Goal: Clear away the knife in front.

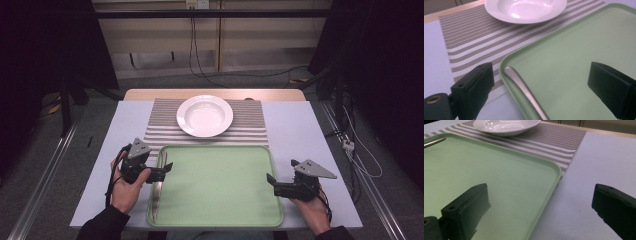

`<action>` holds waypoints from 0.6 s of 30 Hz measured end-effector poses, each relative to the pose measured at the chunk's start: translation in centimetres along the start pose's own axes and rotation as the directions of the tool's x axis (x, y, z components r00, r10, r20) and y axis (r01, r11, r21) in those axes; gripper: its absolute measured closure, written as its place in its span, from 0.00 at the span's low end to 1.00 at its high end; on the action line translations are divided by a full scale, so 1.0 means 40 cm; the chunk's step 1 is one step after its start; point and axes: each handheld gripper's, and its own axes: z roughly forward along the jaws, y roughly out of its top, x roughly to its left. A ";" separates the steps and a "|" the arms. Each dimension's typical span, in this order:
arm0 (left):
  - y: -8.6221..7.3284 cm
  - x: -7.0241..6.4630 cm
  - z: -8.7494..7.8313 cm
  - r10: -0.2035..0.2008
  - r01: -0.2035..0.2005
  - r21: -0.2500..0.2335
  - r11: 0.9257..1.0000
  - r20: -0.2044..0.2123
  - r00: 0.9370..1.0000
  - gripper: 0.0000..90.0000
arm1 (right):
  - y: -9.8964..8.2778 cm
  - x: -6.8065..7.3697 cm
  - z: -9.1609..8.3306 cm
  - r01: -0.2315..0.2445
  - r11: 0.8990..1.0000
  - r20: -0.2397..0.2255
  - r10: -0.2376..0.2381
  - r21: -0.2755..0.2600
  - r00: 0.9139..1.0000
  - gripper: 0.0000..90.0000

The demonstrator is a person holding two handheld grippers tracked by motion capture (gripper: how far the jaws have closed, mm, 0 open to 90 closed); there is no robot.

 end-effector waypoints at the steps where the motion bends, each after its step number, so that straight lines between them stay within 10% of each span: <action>1: -0.004 0.002 -0.005 -0.001 0.001 -0.015 1.000 -0.008 1.000 0.07 | 0.000 0.000 0.000 0.001 1.000 0.001 -0.001 0.000 1.000 0.01; 18: -0.083 0.031 -0.054 -0.068 0.064 -0.056 0.996 -0.076 0.995 0.07 | -0.005 -0.005 -0.009 -0.010 1.000 0.014 0.010 -0.001 1.000 0.01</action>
